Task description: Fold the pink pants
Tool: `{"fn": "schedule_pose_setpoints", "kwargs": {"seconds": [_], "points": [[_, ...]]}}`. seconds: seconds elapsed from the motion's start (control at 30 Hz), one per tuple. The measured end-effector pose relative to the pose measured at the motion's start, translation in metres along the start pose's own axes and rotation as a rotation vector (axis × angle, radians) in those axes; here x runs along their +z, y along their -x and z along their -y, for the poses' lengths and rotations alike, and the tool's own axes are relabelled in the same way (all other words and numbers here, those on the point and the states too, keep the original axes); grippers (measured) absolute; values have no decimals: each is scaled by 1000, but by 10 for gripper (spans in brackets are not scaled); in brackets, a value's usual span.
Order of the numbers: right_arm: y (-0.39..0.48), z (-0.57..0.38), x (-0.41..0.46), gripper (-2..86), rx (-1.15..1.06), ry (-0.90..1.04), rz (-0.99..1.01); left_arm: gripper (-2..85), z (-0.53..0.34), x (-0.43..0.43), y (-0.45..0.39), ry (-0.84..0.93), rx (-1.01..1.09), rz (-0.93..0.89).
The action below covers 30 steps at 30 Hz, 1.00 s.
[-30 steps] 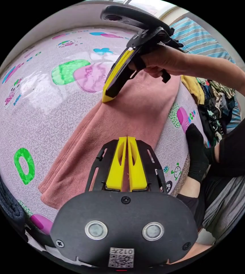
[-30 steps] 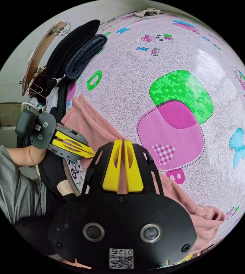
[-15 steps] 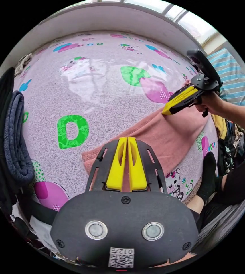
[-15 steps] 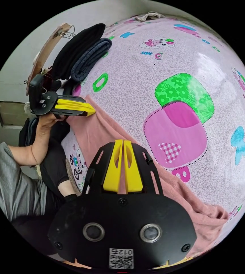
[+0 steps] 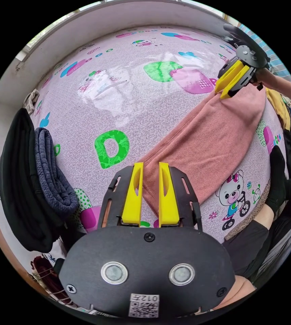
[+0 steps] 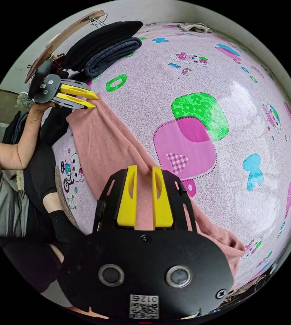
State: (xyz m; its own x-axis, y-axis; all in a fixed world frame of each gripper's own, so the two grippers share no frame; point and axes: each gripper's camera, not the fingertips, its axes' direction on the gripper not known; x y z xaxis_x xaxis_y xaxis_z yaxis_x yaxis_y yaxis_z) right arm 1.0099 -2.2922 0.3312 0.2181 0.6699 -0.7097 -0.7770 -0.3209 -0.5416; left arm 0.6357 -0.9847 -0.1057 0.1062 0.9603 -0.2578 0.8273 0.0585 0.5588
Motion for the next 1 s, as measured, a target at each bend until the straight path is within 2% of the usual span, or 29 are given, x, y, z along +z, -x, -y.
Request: {"fn": "schedule_pose_setpoints", "kwargs": {"seconds": [0.2, 0.43, 0.63, 0.8, 1.0], "points": [[37, 13, -1, 38, -48, 57, -73, 22, -6, 0, -2, 7, -26, 27], [69, 26, -31, -1, -6, 4, -7, 4, -10, -3, 0, 6, -48, -33], [86, 43, -62, -2, 34, -38, 12, 1, -17, -16, 3, -76, -94, -20], [94, 69, -51, 2, 89, 7, 49, 2, -15, 11, 2, -10, -107, -33], [117, 92, -72, 31, 109, -17, 55, 5, -21, 3, 11, -57, -205, -22]]}}
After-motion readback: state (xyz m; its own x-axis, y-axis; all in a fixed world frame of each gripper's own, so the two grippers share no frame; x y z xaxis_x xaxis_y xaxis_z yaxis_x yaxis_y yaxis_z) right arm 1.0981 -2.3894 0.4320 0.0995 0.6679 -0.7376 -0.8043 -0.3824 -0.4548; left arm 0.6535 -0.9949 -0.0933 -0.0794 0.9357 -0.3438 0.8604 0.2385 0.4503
